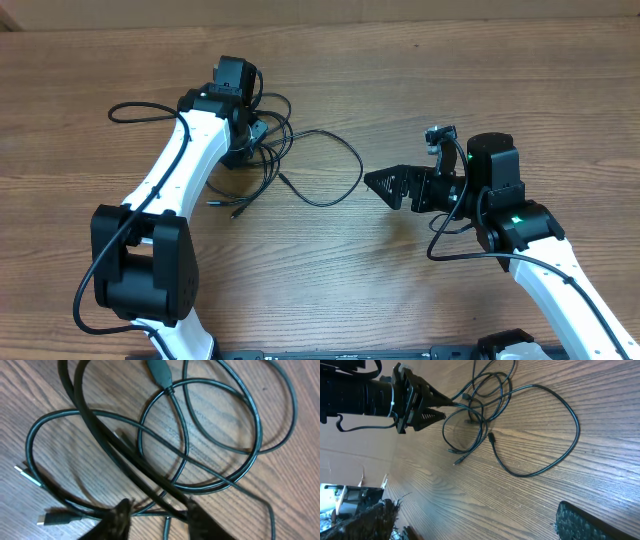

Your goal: Untangle cables

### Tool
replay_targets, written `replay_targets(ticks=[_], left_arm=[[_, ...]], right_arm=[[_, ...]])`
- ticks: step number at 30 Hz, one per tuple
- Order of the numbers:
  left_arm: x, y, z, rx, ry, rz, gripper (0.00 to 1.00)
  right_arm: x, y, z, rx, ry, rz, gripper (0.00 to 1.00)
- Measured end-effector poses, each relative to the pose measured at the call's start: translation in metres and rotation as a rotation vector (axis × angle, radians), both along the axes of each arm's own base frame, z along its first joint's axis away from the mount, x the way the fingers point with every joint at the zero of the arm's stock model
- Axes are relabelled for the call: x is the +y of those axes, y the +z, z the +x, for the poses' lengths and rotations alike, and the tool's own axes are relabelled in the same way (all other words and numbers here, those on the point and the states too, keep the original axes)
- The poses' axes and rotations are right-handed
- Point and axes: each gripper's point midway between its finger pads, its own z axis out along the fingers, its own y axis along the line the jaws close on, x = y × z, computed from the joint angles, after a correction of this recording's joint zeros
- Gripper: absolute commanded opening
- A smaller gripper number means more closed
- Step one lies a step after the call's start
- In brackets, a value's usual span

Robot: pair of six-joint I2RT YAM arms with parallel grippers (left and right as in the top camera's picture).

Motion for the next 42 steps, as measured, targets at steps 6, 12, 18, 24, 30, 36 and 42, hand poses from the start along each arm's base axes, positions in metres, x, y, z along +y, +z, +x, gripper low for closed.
replay_targets(ticks=[6,12,18,24,30,36,42], left_arm=[[0.000,-0.001,-0.002,0.009,-0.001,-0.002,0.25],[0.000,-0.001,-0.004,0.015,-0.001,-0.001,0.27],[0.003,-0.001,-0.003,0.011,0.007,0.014,0.42],[0.005,0.000,-0.002,0.005,0.011,0.027,0.40],[0.005,0.001,0.001,-0.008,0.011,0.025,0.33],[0.005,0.001,0.008,-0.034,0.014,0.030,0.38],[0.005,-0.014,0.009,-0.003,0.014,0.036,0.17]], right_arm=[[0.000,0.000,0.000,0.001,0.000,0.000,1.00],[0.000,-0.001,-0.001,0.008,0.000,-0.002,1.00],[-0.001,-0.003,-0.003,0.019,0.000,-0.004,1.00],[-0.001,-0.003,-0.002,0.020,-0.002,-0.007,1.00],[-0.001,-0.004,-0.003,0.022,-0.002,-0.007,1.00],[-0.001,-0.004,-0.003,0.022,-0.002,-0.007,1.00],[-0.002,-0.004,-0.002,0.021,-0.006,-0.010,1.00]])
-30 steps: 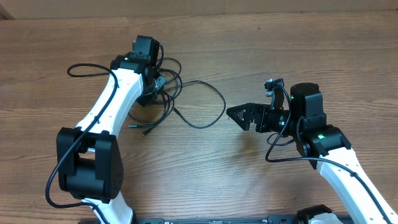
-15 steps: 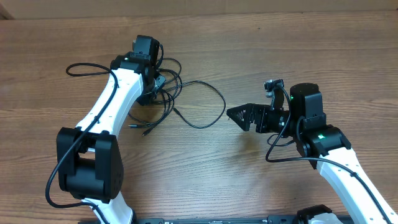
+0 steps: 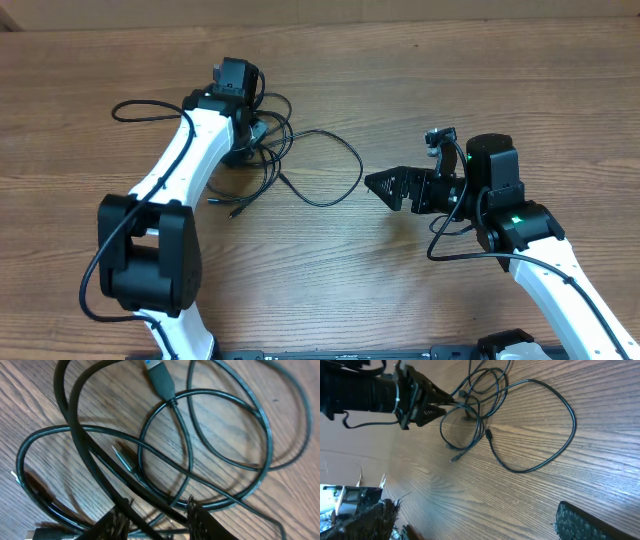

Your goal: Untangle cables

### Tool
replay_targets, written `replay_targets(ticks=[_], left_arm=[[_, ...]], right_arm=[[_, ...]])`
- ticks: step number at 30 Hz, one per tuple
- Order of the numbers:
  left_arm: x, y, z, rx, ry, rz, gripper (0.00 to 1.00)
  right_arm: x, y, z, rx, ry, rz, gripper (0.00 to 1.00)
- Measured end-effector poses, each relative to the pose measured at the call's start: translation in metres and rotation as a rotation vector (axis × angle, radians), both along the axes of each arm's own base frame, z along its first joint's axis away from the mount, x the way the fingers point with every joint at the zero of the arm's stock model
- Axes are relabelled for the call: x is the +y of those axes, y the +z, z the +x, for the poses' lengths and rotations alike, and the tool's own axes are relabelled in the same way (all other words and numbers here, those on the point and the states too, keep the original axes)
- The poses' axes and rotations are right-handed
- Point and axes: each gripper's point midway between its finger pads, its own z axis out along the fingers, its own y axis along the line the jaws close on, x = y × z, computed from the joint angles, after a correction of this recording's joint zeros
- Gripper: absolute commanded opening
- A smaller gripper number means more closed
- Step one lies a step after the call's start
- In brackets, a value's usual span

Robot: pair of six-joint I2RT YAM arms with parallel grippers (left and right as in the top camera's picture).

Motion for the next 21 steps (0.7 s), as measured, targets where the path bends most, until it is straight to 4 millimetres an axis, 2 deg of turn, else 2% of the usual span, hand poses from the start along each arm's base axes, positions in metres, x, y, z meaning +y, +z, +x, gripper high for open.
replay_targets(ticks=[2,5,16,19,21], left_arm=[[0.000,-0.008,-0.002,0.023,-0.002,0.005,0.04],[-0.002,-0.016,-0.003,0.044,-0.004,-0.007,0.04],[-0.018,-0.018,-0.012,0.089,-0.046,-0.095,0.04],[-0.023,-0.013,-0.019,0.127,-0.066,-0.119,0.04],[-0.025,-0.002,-0.019,0.138,-0.088,-0.127,0.04]], right_arm=[[0.000,0.000,0.000,0.000,-0.002,-0.002,1.00],[0.000,0.000,0.000,0.000,-0.002,-0.002,1.00],[0.000,0.000,0.000,0.000,-0.002,-0.002,1.00],[0.000,-0.001,0.000,0.001,-0.003,-0.003,1.00],[0.000,-0.001,0.000,0.002,-0.002,-0.003,1.00]])
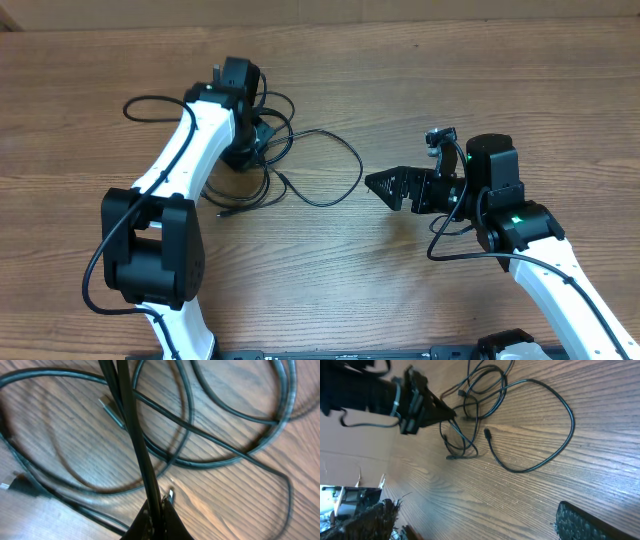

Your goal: Untangle cables

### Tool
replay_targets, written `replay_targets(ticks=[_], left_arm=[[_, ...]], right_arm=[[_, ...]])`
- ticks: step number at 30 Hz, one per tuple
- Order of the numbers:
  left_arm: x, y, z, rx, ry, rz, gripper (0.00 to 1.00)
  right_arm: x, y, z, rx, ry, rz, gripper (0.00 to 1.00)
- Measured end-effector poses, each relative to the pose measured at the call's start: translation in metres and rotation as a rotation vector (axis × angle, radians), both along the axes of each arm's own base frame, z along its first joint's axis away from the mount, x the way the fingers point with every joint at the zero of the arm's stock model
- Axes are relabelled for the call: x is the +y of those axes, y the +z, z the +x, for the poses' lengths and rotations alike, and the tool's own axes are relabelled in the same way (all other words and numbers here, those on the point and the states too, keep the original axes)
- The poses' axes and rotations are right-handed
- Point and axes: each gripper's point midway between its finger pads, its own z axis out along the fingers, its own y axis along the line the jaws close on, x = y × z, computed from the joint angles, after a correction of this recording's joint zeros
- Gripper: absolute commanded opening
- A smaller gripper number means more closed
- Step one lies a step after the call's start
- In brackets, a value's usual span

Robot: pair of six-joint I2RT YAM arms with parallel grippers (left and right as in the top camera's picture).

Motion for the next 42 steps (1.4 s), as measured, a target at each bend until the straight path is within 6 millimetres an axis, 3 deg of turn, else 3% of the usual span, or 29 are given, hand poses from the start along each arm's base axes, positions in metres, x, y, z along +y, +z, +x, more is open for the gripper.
replay_targets(ticks=[5,8,12,15,19,28,33,37,42], left_arm=[[-0.005,0.041,0.013,-0.041,-0.088,-0.004,0.09],[-0.006,0.055,0.019,-0.071,-0.127,-0.004,0.06],[-0.006,0.054,0.012,-0.040,-0.147,-0.001,0.10],[-0.005,0.054,0.009,-0.030,-0.159,0.003,0.25],[-0.005,0.054,0.008,-0.028,-0.167,0.005,0.33],[0.001,0.053,0.007,-0.023,-0.180,0.043,0.38],[0.001,0.053,0.021,-0.081,-0.170,0.054,0.38],[-0.011,0.042,0.026,-0.111,-0.175,0.052,0.42],[-0.040,0.036,0.022,-0.132,-0.240,0.063,0.48]], right_arm=[[0.000,0.000,0.000,0.000,-0.002,-0.001,1.00],[0.000,0.000,0.000,0.000,-0.003,-0.002,1.00],[0.000,0.000,0.000,0.001,-0.003,-0.002,1.00],[0.000,-0.001,0.000,0.001,-0.003,-0.003,1.00],[-0.001,-0.001,0.000,0.004,-0.003,-0.003,1.00],[-0.002,-0.003,0.001,0.006,-0.013,-0.014,1.00],[-0.003,-0.003,0.001,0.005,-0.017,-0.017,1.00],[-0.003,-0.003,0.001,0.005,-0.019,-0.019,1.00],[-0.004,-0.004,0.002,0.005,-0.022,-0.022,1.00]])
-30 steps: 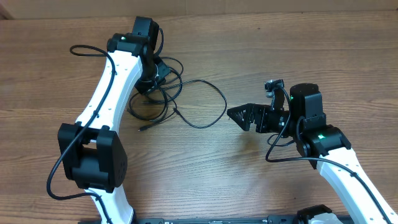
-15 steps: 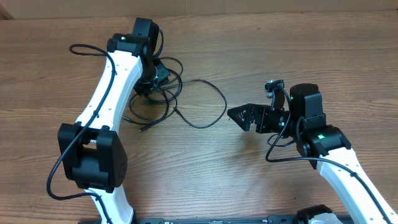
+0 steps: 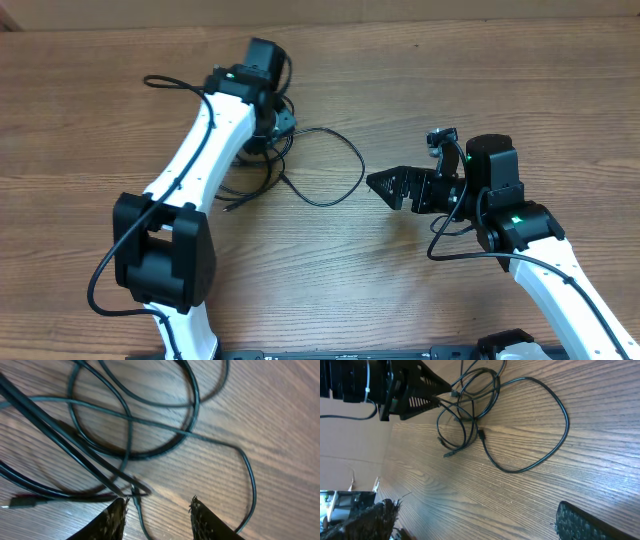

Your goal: Untangle cables

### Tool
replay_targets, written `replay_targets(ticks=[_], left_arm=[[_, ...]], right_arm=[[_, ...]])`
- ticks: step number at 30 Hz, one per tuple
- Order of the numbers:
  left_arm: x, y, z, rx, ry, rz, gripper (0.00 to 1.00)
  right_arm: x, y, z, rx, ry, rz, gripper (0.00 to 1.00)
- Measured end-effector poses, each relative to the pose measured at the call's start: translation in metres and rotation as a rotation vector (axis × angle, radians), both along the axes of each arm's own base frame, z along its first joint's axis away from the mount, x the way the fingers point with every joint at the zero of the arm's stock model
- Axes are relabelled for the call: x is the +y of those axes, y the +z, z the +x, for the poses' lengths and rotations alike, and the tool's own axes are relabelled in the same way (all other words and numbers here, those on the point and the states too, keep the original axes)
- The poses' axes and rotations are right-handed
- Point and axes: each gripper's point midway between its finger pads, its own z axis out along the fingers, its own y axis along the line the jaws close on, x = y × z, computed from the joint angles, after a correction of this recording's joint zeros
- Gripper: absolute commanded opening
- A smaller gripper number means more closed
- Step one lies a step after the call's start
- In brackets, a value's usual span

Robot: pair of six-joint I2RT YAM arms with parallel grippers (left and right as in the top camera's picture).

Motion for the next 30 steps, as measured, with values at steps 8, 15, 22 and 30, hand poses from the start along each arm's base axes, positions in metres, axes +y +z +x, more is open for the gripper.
replay_targets(ticks=[8,15,22,30], left_arm=[[-0.009,0.000,-0.003,-0.035,-0.035,0.114,0.54],[-0.004,-0.013,-0.004,-0.041,-0.028,0.142,0.61],[-0.004,-0.031,-0.002,-0.056,-0.026,0.140,0.62],[-0.007,-0.028,0.007,-0.096,-0.022,0.125,0.58]], right_arm=[[-0.001,-0.002,-0.001,0.010,-0.005,-0.007,1.00],[-0.001,-0.002,-0.001,0.010,-0.005,-0.007,1.00],[-0.001,-0.003,-0.001,0.012,-0.005,-0.008,1.00],[-0.001,-0.003,-0.001,0.013,-0.005,-0.008,1.00]])
